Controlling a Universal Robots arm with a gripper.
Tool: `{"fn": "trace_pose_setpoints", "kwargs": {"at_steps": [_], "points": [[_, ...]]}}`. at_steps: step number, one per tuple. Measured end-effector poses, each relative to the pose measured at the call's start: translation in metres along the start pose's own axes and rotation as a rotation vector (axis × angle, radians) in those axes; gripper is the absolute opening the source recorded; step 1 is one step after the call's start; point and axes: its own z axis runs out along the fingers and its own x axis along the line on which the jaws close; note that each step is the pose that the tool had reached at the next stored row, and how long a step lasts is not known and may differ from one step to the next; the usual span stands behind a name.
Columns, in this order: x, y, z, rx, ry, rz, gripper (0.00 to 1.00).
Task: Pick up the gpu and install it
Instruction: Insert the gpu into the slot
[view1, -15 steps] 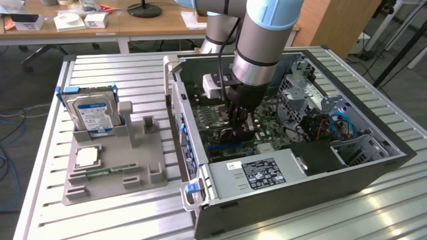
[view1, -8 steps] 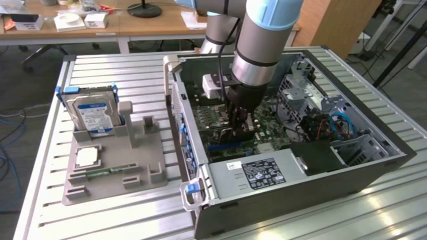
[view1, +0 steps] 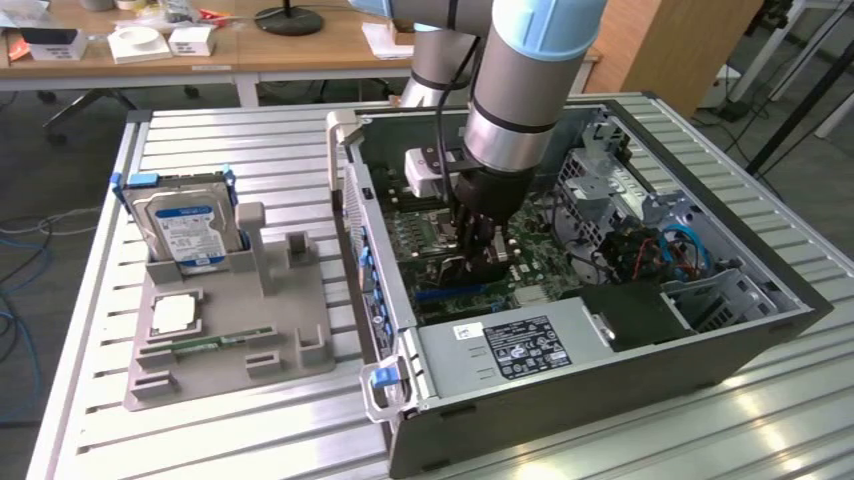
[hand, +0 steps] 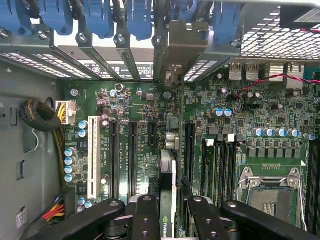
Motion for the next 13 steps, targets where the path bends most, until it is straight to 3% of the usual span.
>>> {"fn": "trace_pose_setpoints", "kwargs": {"at_steps": [13], "points": [[0.0,0.0001,-0.0011,-0.0001,0.0,0.0,0.27]]}}
